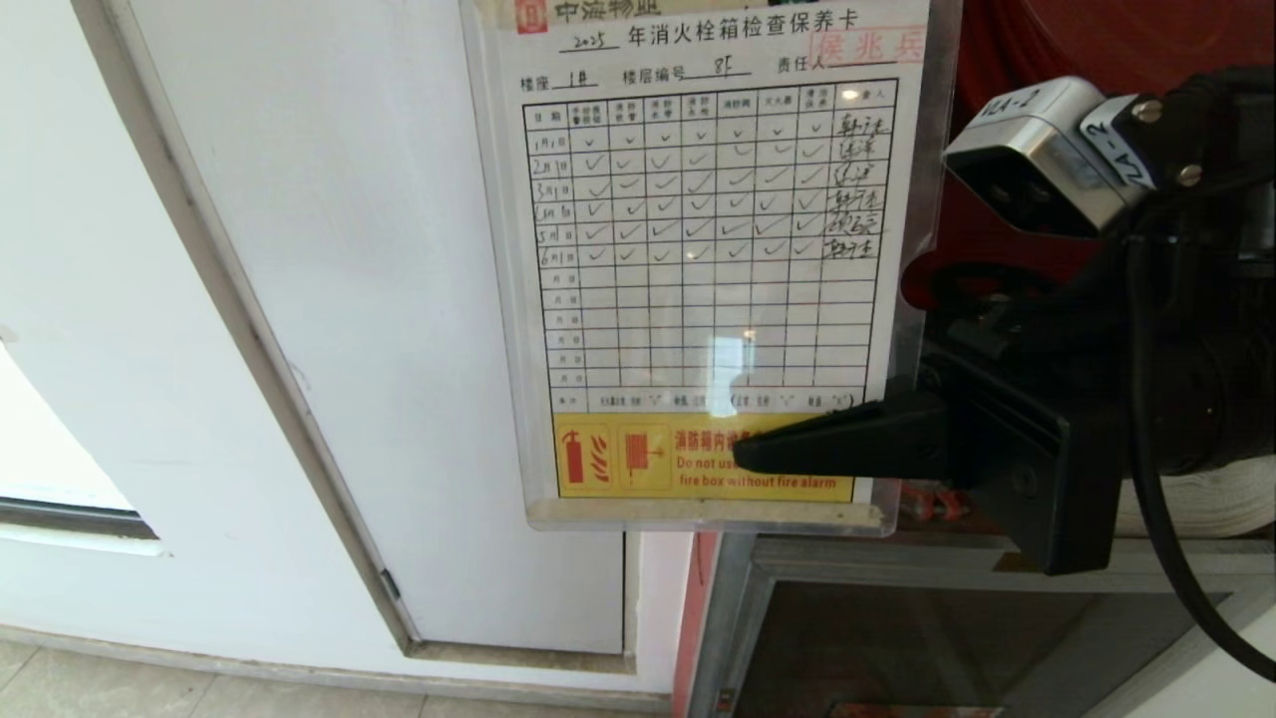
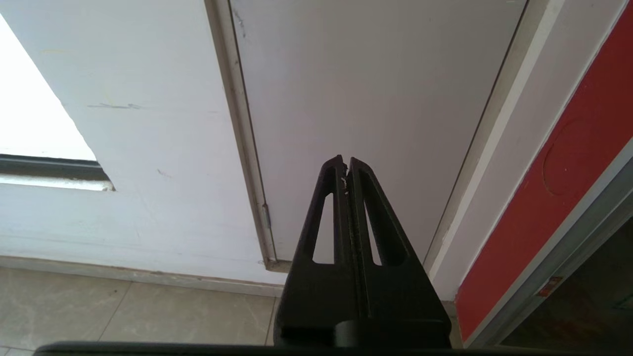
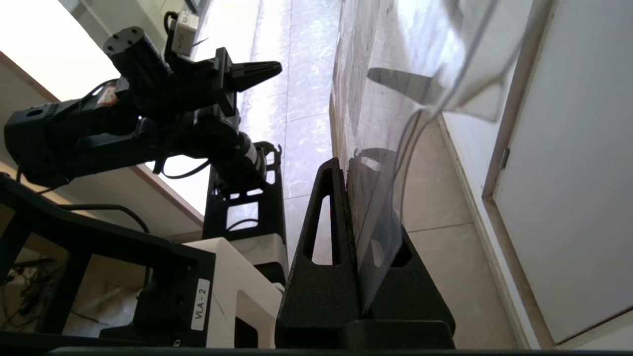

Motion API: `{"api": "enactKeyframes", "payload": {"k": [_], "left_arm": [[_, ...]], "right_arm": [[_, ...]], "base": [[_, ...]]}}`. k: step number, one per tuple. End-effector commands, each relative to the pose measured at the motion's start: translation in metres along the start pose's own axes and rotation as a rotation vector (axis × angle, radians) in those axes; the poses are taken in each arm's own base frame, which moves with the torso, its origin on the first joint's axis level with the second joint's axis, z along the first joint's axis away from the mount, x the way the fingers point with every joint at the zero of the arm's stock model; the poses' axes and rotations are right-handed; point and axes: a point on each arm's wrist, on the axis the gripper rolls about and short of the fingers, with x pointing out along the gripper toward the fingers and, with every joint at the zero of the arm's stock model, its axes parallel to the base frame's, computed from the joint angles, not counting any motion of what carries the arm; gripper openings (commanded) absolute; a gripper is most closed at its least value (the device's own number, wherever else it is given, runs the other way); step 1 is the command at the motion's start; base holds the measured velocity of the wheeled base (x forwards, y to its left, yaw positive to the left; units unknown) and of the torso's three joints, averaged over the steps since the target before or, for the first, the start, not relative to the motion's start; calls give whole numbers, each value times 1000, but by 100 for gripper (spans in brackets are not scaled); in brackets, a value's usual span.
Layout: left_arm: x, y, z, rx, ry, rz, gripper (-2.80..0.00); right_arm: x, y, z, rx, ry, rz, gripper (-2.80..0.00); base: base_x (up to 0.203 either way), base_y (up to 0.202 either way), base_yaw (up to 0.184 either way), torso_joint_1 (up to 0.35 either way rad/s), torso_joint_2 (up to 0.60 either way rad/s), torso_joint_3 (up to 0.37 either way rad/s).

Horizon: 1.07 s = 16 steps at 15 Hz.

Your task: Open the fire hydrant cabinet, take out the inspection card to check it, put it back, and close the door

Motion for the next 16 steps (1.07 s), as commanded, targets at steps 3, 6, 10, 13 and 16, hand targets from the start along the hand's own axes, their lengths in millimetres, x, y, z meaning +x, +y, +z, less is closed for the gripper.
{"api": "enactKeyframes", "payload": {"k": [3, 6, 10, 13, 16], "left_arm": [[1, 0, -5, 0, 18, 1, -280], [1, 0, -5, 0, 18, 1, -280], [1, 0, -5, 0, 17, 1, -280], [1, 0, -5, 0, 18, 1, -280], [1, 0, -5, 0, 18, 1, -280]], "right_arm": [[4, -3, -16, 36, 38, 9, -280], [8, -4, -28, 56, 59, 18, -280], [9, -5, -34, 66, 68, 18, -280], [9, -4, -37, 47, 53, 15, -280], [6, -2, -35, 23, 30, 4, -280]], "base": [[0, 0, 0, 0, 0, 0], [0, 0, 0, 0, 0, 0], [0, 0, 0, 0, 0, 0], [0, 0, 0, 0, 0, 0], [0, 0, 0, 0, 0, 0]]}}
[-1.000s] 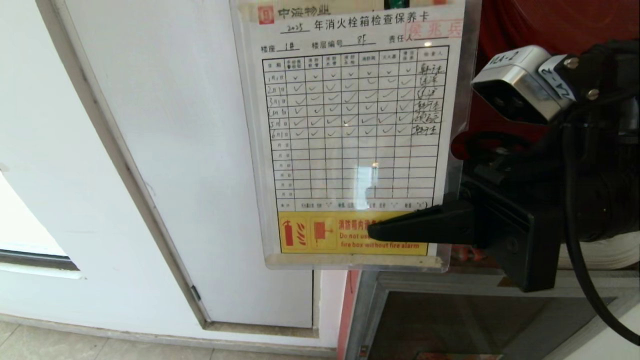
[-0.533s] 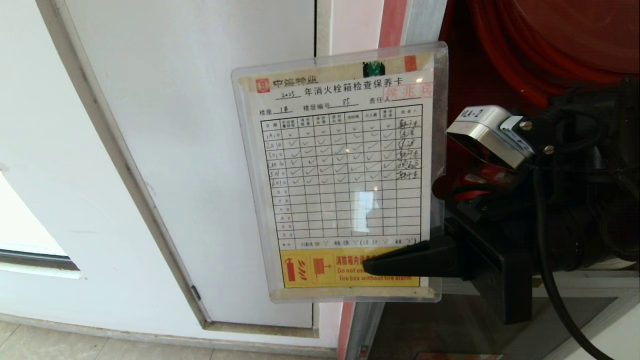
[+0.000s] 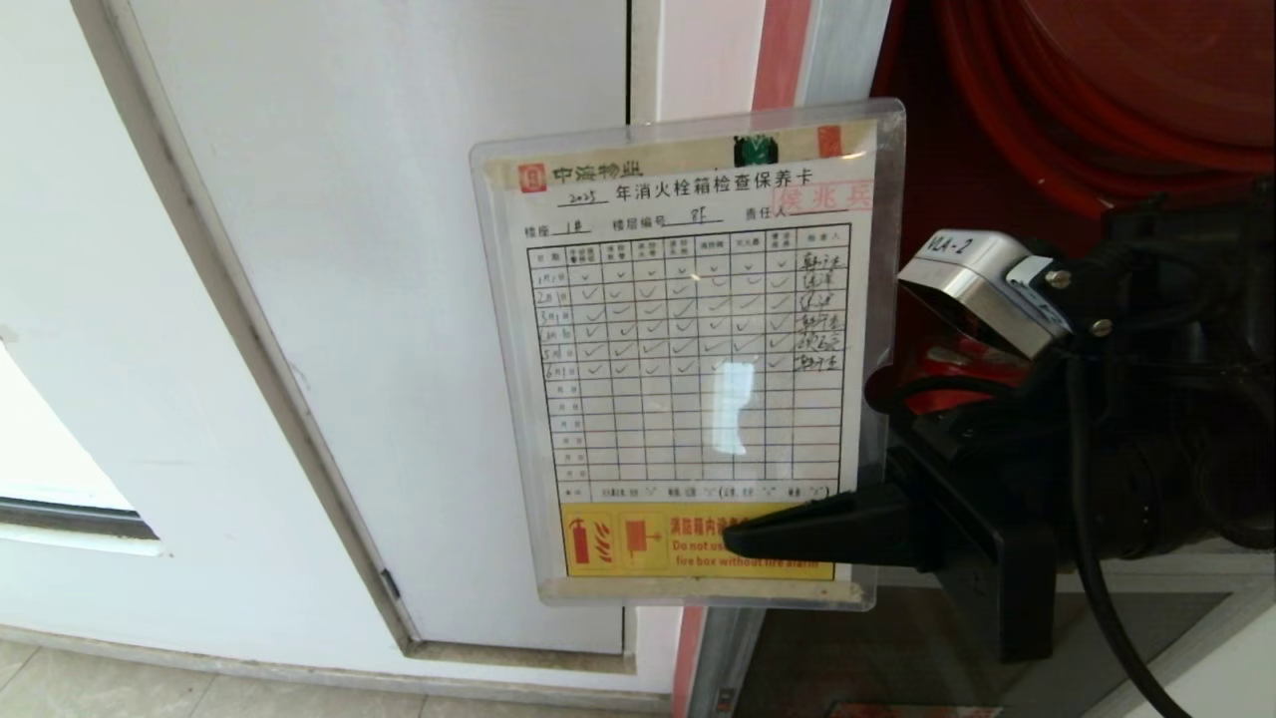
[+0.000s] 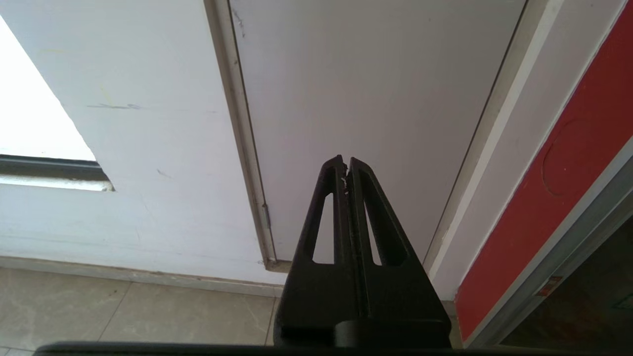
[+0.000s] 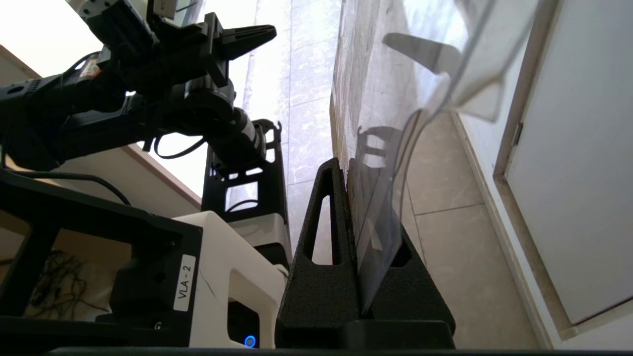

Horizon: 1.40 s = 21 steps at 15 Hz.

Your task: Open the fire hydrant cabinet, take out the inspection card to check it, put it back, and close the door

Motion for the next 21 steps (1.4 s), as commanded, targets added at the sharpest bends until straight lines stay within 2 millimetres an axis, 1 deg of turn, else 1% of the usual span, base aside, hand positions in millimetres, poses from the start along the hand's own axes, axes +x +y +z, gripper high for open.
{"api": "enactKeyframes", "payload": {"k": [1, 6, 9, 14, 16, 18, 21], "left_arm": [[1, 0, -5, 0, 16, 1, -280], [1, 0, -5, 0, 18, 1, -280], [1, 0, -5, 0, 18, 1, -280], [1, 0, -5, 0, 18, 1, -280], [1, 0, -5, 0, 18, 1, -280], [1, 0, -5, 0, 18, 1, -280], [1, 0, -5, 0, 18, 1, -280]], "right_arm": [[-4, 4, 2, -14, -12, 2, -280], [-17, 17, 19, -74, -67, -28, -280], [-30, 30, 29, -112, -107, -44, -280], [-44, 43, 42, -133, -133, -95, -280], [-49, 48, 44, -140, -143, -127, -280], [-55, 52, 45, -146, -155, -201, -280], [-63, 58, 41, -122, -125, -306, -280]], "base": [[0, 0, 0, 0, 0, 0], [0, 0, 0, 0, 0, 0], [0, 0, 0, 0, 0, 0], [0, 0, 0, 0, 0, 0], [0, 0, 0, 0, 0, 0], [0, 0, 0, 0, 0, 0], [0, 0, 0, 0, 0, 0]]}}
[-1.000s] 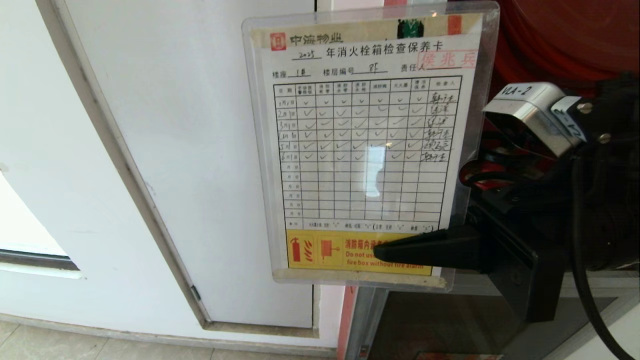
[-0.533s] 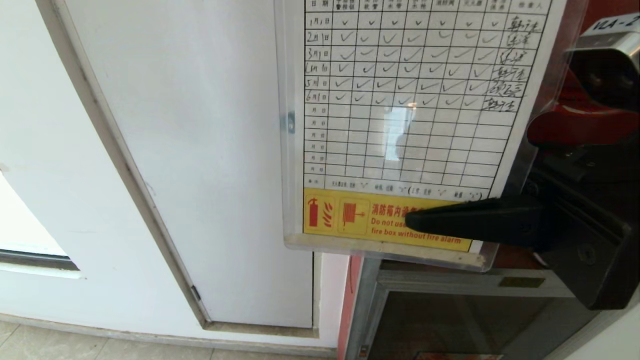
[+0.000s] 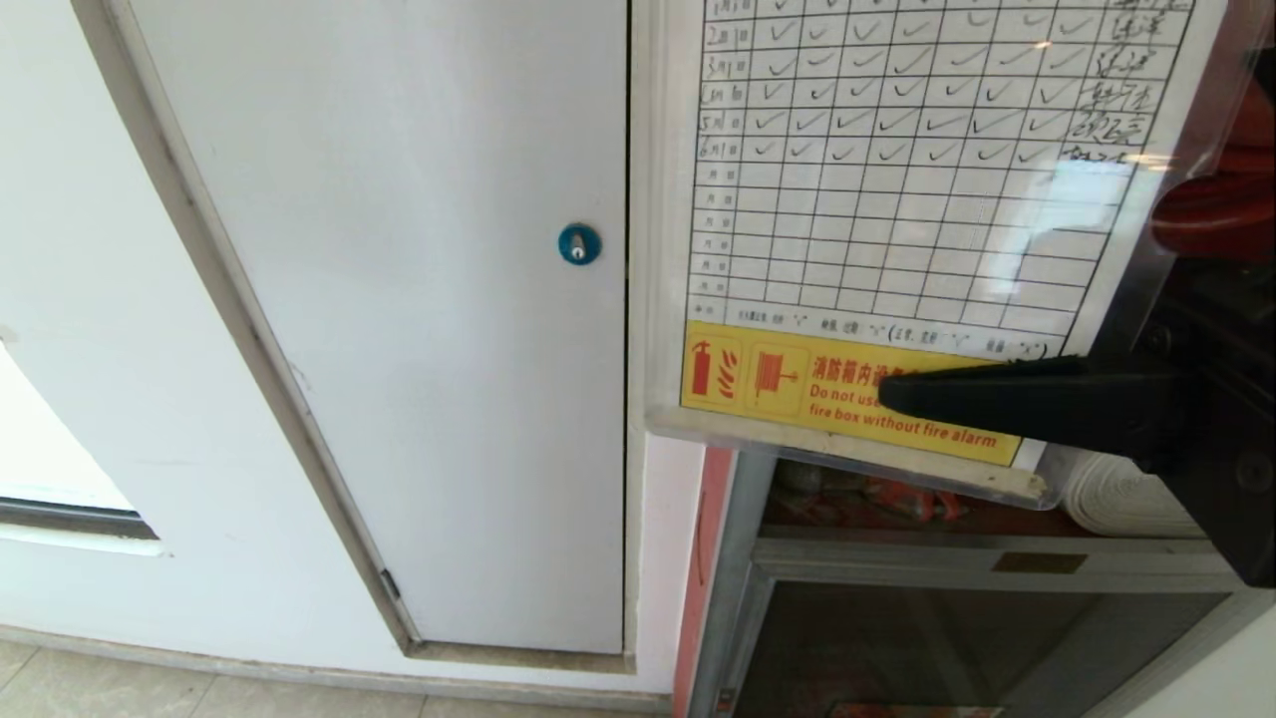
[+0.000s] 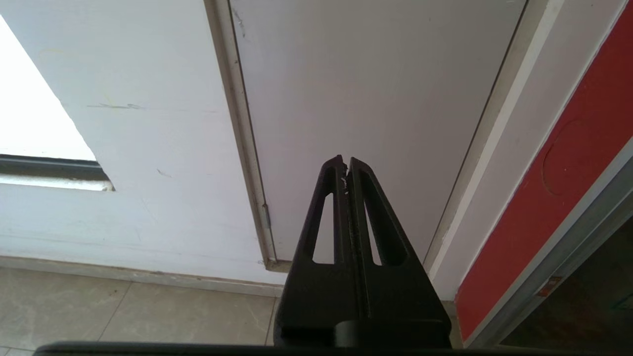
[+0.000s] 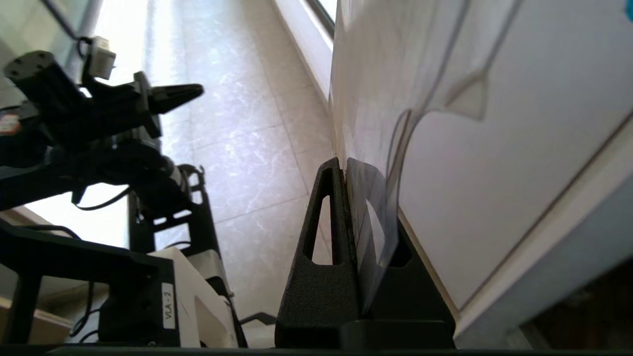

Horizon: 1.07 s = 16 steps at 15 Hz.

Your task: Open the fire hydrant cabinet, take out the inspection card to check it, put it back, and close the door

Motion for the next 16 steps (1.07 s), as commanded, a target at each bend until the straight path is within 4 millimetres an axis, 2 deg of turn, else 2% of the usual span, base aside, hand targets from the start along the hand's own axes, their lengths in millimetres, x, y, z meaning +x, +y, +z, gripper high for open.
{"api": "enactKeyframes", "payload": {"k": [1, 5, 8, 12, 14, 16], "left_arm": [[1, 0, -5, -1, 18, 1, -280], [1, 0, -5, -1, 18, 1, -280], [1, 0, -5, -1, 18, 1, -280], [1, 0, -5, -1, 18, 1, -280], [1, 0, -5, -1, 18, 1, -280], [1, 0, -5, -1, 19, 1, -280]], "right_arm": [[-9, 4, 3, -12, -15, -40, -280], [-19, 7, 2, -29, -8, -195, -280], [-23, 6, -7, -51, 93, -340, -280], [-40, 11, -21, -91, 133, -484, -280], [-41, 7, -23, -117, 168, -609, -280], [-46, 9, -24, -138, 172, -659, -280]], "base": [[0, 0, 0, 0, 0, 0], [0, 0, 0, 0, 0, 0], [0, 0, 0, 0, 0, 0], [0, 0, 0, 0, 0, 0], [0, 0, 0, 0, 0, 0], [0, 0, 0, 0, 0, 0]]}}
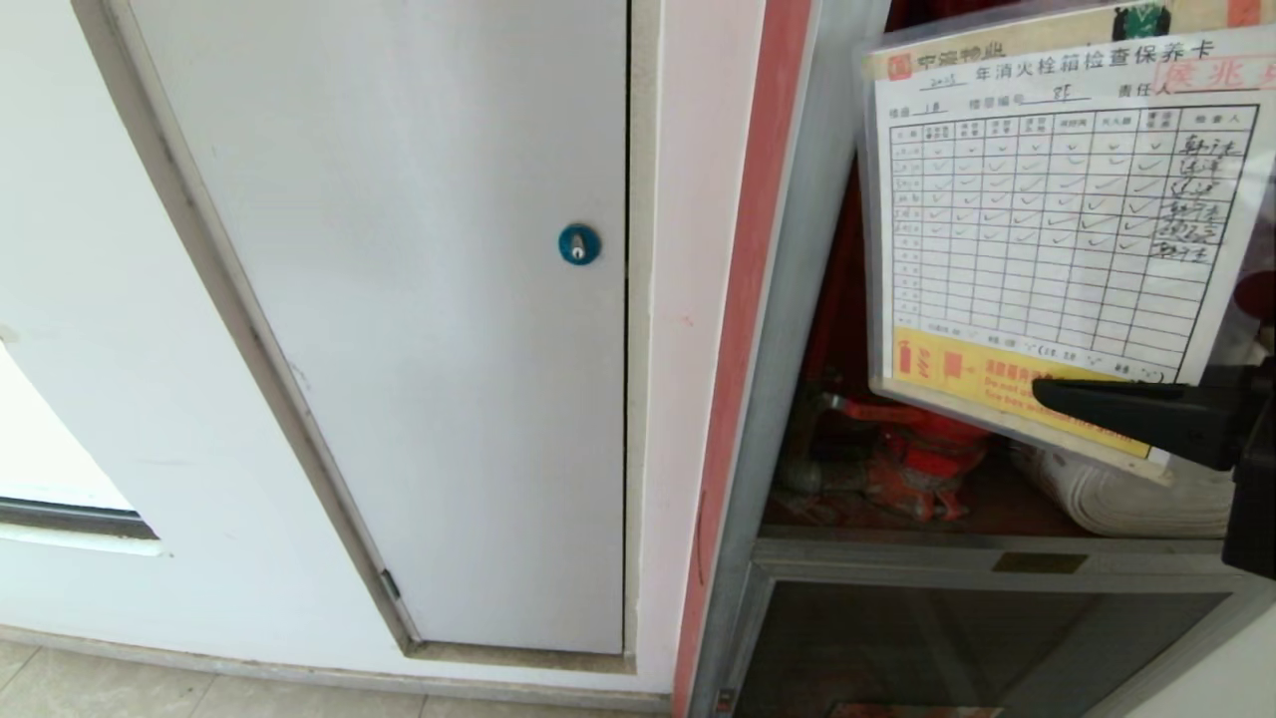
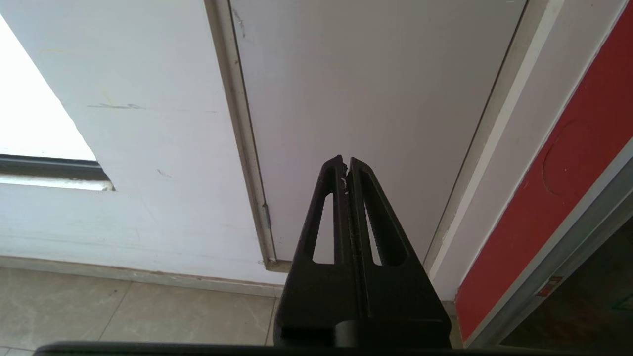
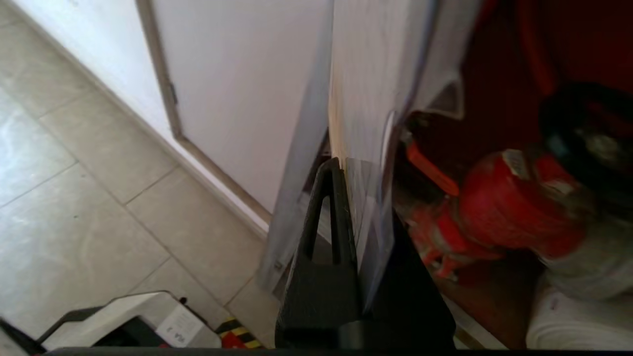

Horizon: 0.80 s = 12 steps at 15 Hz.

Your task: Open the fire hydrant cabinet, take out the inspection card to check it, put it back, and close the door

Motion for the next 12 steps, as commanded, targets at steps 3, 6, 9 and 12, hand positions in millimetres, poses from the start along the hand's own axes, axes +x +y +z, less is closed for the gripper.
{"api": "enactKeyframes", "payload": {"k": [3, 6, 9, 12], "left_arm": [[1, 0, -5, 0, 17, 1, -280], [1, 0, -5, 0, 18, 1, -280], [1, 0, -5, 0, 16, 1, -280], [1, 0, -5, 0, 18, 1, -280]], "right_arm": [[-2, -2, -5, -33, 35, -108, -280], [2, -2, -9, -101, 80, -183, -280], [-1, -5, -7, -179, 87, -235, -280], [1, -16, -12, -257, 149, -326, -280]], "base": [[0, 0, 0, 0, 0, 0], [0, 0, 0, 0, 0, 0], [0, 0, 0, 0, 0, 0], [0, 0, 0, 0, 0, 0]]}}
